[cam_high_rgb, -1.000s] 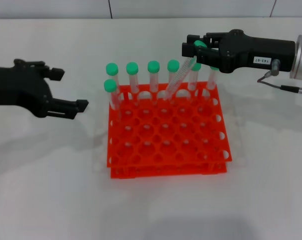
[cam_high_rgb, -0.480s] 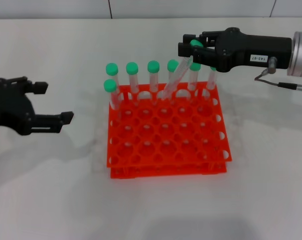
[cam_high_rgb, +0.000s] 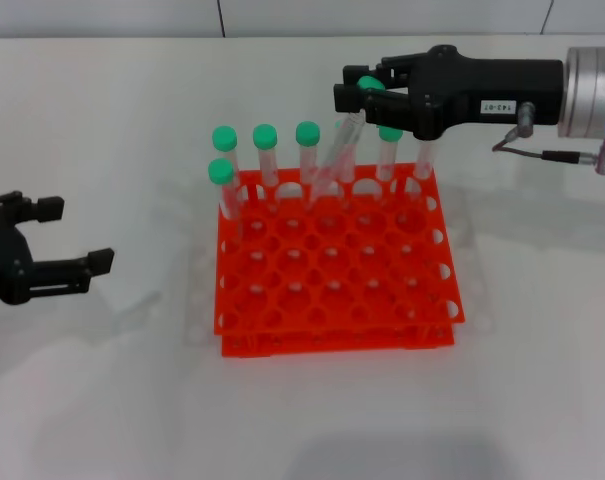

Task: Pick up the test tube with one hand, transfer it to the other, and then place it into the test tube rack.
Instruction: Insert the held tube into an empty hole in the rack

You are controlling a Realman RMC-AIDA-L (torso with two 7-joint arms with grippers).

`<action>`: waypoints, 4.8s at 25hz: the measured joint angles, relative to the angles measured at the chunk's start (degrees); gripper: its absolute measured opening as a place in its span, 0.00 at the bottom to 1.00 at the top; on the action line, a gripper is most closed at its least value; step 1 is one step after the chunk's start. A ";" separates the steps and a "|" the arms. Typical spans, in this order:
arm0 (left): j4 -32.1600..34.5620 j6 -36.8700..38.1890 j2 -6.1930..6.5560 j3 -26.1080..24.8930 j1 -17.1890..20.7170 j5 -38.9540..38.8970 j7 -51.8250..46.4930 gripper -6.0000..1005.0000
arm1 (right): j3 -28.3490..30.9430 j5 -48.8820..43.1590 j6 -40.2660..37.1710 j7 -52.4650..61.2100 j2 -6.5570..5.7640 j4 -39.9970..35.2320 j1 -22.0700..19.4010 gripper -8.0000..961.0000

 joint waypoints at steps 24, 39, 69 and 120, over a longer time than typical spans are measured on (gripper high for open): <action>-9.19 0.17 0.13 -2.36 -0.57 -3.36 10.65 0.89 | -3.10 -2.42 2.72 0.52 0.69 -0.73 3.13 0.28; -9.20 0.27 0.12 -2.11 -1.20 -3.11 10.55 0.89 | -3.06 -2.31 2.58 0.24 0.70 -0.71 2.59 0.28; -14.40 0.46 0.04 -2.47 0.14 -5.66 17.59 0.89 | -8.85 -0.18 6.44 -0.02 1.04 -1.45 4.96 0.28; -15.44 0.41 0.13 -2.47 -0.46 -6.35 19.08 0.89 | -16.51 -0.86 13.89 0.51 0.53 -0.49 9.80 0.28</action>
